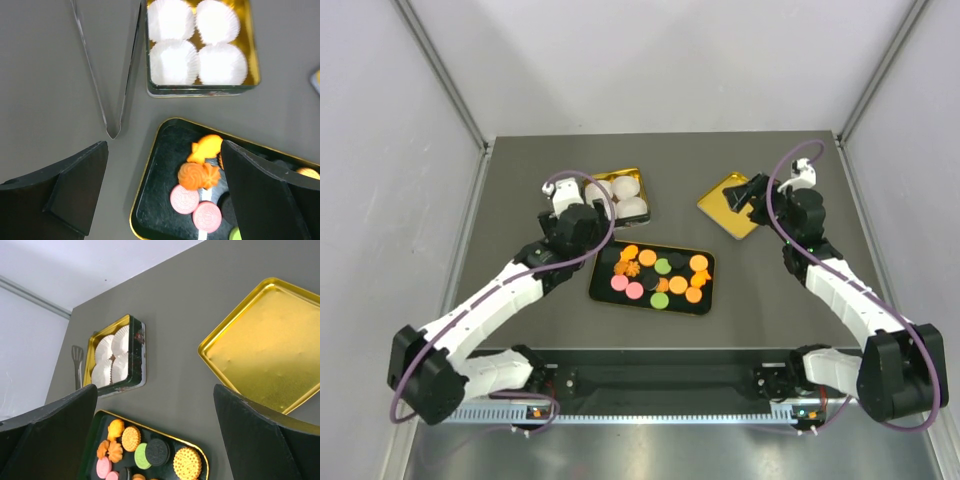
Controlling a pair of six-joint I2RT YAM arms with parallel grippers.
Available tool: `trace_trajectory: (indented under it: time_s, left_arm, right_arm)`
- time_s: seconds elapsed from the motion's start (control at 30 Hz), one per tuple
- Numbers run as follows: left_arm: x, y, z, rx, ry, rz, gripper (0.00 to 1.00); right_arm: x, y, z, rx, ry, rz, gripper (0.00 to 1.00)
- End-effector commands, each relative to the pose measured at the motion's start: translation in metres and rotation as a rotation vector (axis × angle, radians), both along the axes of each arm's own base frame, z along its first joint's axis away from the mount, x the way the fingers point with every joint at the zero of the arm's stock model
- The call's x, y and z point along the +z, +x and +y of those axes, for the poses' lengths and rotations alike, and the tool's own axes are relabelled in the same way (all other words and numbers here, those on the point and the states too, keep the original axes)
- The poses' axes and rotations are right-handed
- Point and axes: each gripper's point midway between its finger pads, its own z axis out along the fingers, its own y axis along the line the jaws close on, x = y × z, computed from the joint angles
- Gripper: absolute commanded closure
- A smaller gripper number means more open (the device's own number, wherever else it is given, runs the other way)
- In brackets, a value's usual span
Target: Pack the cookies
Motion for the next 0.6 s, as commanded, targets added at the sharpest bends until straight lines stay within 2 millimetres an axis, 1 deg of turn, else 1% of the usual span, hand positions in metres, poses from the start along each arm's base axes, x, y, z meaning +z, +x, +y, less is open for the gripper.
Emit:
trace_trajectory:
  time_s: [0.0, 0.03, 0.07, 0.1, 0.17, 0.2, 0.23, 0.37, 0.4, 0.5, 0.57]
  left_arm:
    - [-0.005, 0.025, -0.006, -0.003, -0.056, -0.007, 0.01]
    - [-0.008, 0.033, 0.001, 0.018, -0.060, -0.002, 0.01]
    - [-0.012, 0.039, 0.001, 0.017, -0.058, 0.003, 0.01]
    - [-0.021, 0.047, 0.003, 0.033, -0.043, 0.030, 0.01]
    - [-0.027, 0.055, 0.010, 0.074, -0.014, 0.053, 0.01]
    - [-0.038, 0.058, 0.012, 0.089, 0.006, 0.078, 0.01]
    - [-0.039, 0.061, 0.018, 0.122, 0.014, 0.079, 0.01]
    - [-0.053, 0.072, 0.032, 0.155, 0.017, 0.110, 0.02]
    - [-0.060, 0.076, 0.041, 0.182, 0.024, 0.132, 0.03]
    - [-0.067, 0.081, 0.052, 0.210, 0.031, 0.152, 0.04]
    - [-0.072, 0.081, 0.055, 0.206, 0.038, 0.158, 0.04]
  right_arm:
    - [0.023, -0.001, 0.003, 0.033, 0.000, -0.099, 0.00]
    - [0.023, -0.002, 0.003, 0.033, 0.002, -0.099, 0.00]
    - [0.024, -0.002, 0.003, 0.034, 0.001, -0.099, 0.00]
    - [0.021, -0.002, 0.003, 0.036, -0.002, -0.089, 0.00]
    - [0.023, -0.002, 0.003, 0.038, -0.005, -0.090, 0.00]
    - [0.023, -0.002, 0.004, 0.041, -0.006, -0.086, 0.00]
    - [0.021, -0.002, 0.003, 0.038, -0.007, -0.078, 0.00]
    - [0.023, -0.003, 0.004, 0.043, -0.006, -0.078, 0.00]
    - [0.024, -0.003, 0.004, 0.044, -0.005, -0.079, 0.00]
    - [0.023, -0.003, 0.006, 0.049, 0.000, -0.073, 0.00]
    - [0.025, -0.005, 0.005, 0.051, 0.002, -0.074, 0.00]
